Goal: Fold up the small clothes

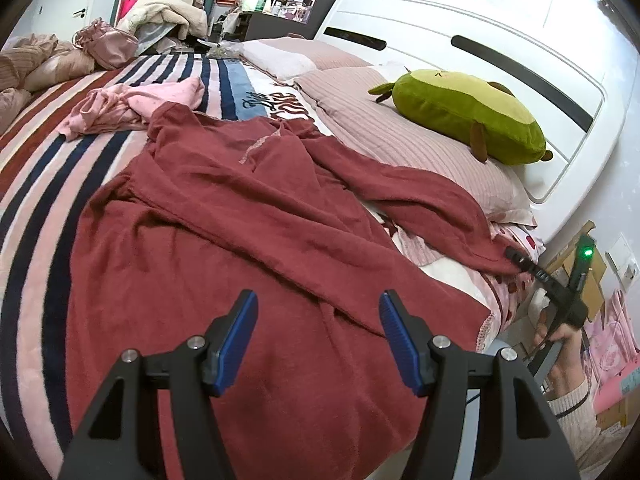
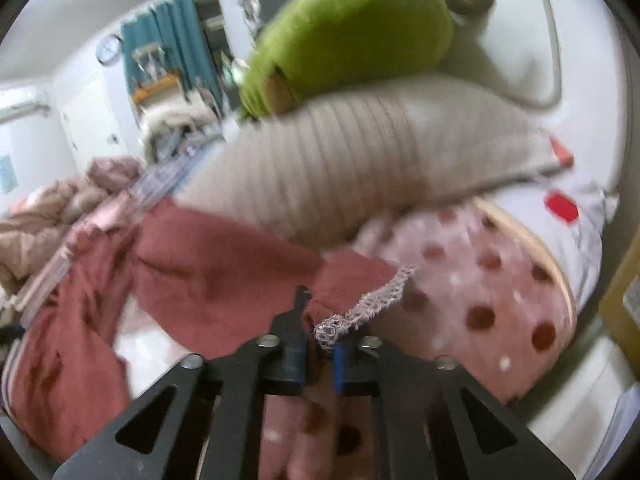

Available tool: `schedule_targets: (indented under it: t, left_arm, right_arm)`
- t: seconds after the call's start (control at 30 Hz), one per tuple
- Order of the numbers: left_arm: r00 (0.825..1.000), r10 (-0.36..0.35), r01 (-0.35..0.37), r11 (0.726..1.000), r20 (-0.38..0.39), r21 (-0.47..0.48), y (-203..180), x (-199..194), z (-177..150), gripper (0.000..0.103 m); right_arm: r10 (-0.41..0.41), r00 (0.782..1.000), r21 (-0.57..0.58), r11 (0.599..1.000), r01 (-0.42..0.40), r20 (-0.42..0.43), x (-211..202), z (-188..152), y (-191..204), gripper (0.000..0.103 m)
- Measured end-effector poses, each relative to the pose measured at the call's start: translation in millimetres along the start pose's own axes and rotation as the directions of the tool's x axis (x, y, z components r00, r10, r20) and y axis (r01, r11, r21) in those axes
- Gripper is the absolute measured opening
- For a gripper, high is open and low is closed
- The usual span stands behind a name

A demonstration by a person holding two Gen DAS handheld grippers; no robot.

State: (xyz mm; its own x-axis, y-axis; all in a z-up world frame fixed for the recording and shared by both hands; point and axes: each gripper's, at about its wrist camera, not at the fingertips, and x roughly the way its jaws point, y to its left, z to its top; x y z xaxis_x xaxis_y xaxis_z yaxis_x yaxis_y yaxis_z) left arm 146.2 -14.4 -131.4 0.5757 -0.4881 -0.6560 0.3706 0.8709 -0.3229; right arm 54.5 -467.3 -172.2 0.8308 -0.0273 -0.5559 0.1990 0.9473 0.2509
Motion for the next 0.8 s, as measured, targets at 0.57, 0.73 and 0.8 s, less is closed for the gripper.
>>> schedule_targets:
  t: [0.57, 0.73, 0.8]
  left_arm:
    - [0.966, 0.149, -0.139, 0.988, 0.209, -0.063, 71.7, -103.7, -14.3, 0.059]
    - [0.951, 0.208, -0.185, 0.976, 0.228, -0.118, 107.7, -133.5, -29.8, 0.063]
    - [0.954, 0.205, -0.181, 0.976, 0.221, -0.125, 114.6, -133.5, -34.7, 0.063]
  right_arm:
    - [0.704, 0.692, -0.433, 0.581, -0.689, -0.158, -66.9, 14.7, 290.7, 0.002]
    - [0.656, 0.589, -0.378, 0.452, -0.808, -0.473, -22.5, -72.6, 364.2, 0.002]
    - [0.609, 0.558, -0.341, 0.444, -0.829, -0.564, -4.8, -101.2, 372.3, 0.003]
